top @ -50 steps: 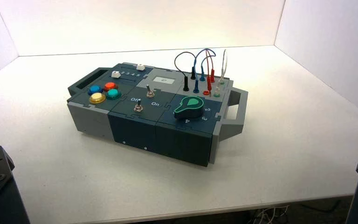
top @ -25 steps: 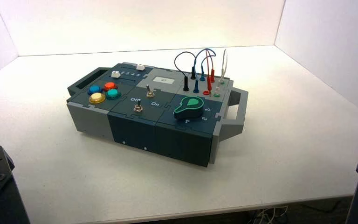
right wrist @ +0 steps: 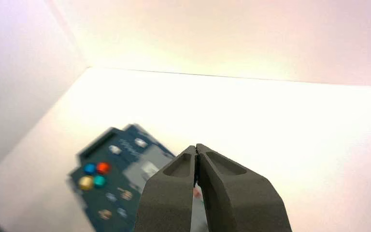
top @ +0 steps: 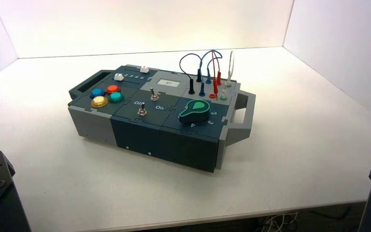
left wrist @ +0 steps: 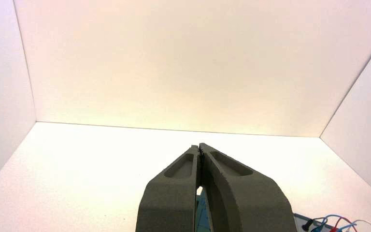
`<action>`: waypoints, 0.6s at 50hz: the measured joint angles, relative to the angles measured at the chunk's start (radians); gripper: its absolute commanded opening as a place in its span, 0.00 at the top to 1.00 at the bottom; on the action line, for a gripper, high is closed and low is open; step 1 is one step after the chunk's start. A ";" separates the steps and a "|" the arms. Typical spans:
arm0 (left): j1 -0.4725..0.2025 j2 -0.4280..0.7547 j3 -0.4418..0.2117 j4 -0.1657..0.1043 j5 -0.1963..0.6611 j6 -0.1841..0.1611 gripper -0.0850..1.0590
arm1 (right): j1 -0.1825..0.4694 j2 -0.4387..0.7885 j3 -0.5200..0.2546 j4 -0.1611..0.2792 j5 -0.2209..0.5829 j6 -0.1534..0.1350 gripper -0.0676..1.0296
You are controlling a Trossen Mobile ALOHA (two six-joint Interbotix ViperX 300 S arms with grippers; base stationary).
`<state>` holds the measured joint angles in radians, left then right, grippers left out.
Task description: Move the right gripper to the left.
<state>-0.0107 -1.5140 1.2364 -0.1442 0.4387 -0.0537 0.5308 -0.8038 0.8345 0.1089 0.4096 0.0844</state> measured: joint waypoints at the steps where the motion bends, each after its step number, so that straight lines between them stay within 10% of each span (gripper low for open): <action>1: 0.000 0.000 -0.002 0.000 0.000 -0.002 0.95 | 0.017 0.020 -0.017 0.000 0.000 0.002 0.96; 17: 0.000 0.000 0.000 0.002 0.000 0.000 0.95 | 0.302 0.407 -0.354 -0.002 -0.002 0.000 0.96; 30: 0.000 0.000 -0.002 0.000 0.000 -0.002 0.95 | 0.362 0.572 -0.494 -0.020 0.075 -0.009 0.96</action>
<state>-0.0107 -1.5140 1.2349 -0.1442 0.4387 -0.0552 0.8928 -0.2316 0.3405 0.0890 0.4847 0.0752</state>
